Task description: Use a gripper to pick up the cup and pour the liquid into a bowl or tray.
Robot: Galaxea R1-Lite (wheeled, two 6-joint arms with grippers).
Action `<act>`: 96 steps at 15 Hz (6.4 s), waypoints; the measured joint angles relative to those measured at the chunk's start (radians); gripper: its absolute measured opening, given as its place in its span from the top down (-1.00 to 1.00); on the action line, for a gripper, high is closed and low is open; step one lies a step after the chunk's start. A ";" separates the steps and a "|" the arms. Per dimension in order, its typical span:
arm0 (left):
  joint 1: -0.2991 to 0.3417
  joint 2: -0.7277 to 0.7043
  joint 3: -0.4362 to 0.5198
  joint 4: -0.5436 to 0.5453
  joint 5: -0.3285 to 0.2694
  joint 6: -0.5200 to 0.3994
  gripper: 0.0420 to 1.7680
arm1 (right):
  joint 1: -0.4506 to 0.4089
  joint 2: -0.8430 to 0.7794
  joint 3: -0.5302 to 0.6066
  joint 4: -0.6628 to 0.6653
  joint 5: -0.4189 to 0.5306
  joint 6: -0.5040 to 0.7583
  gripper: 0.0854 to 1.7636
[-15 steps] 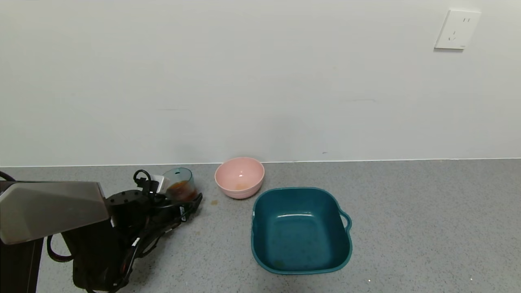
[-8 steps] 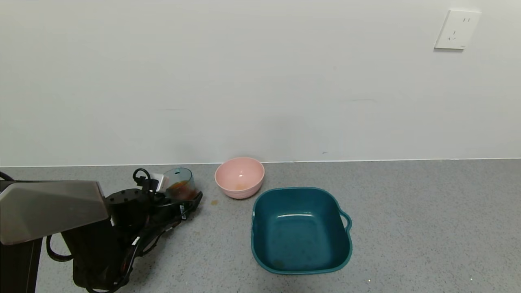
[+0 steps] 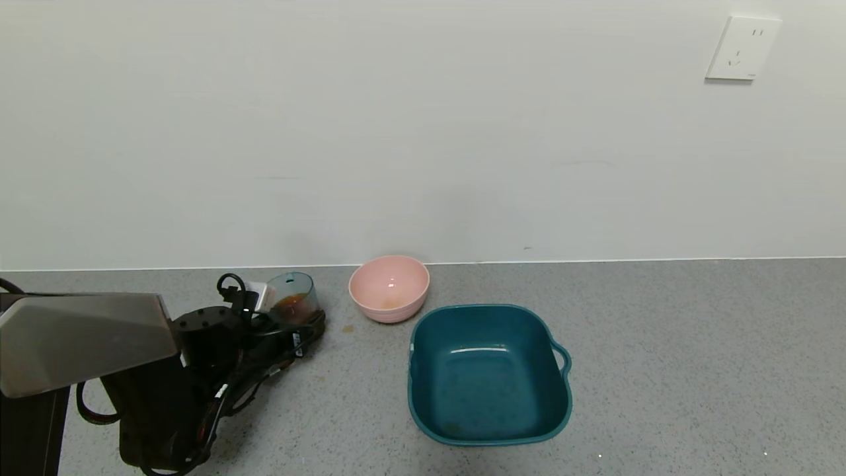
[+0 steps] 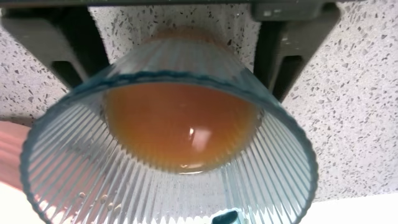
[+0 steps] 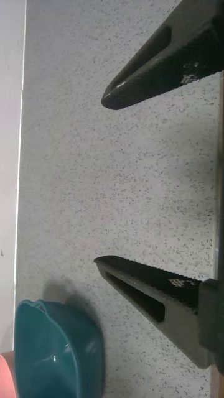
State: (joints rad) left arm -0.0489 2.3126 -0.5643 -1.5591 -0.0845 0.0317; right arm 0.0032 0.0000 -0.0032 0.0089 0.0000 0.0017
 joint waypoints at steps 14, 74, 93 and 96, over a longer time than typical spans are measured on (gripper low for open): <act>0.000 -0.030 0.005 -0.001 0.009 0.001 -0.43 | 0.000 0.000 0.000 0.000 0.000 0.000 -0.94; -0.588 -0.487 -0.308 0.979 0.375 0.445 -0.41 | 0.000 0.000 0.000 0.000 0.001 -0.001 -0.94; -0.690 -0.442 -0.462 1.301 0.553 0.569 -0.41 | 0.000 0.000 0.000 0.000 0.001 0.000 -0.94; -0.716 -0.433 -0.519 1.381 0.600 0.581 -0.41 | 0.000 0.000 0.000 0.000 0.001 -0.001 -0.94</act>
State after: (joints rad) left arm -0.7653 1.8800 -1.0834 -0.1783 0.5155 0.6132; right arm 0.0028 0.0000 -0.0032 0.0091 0.0009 0.0009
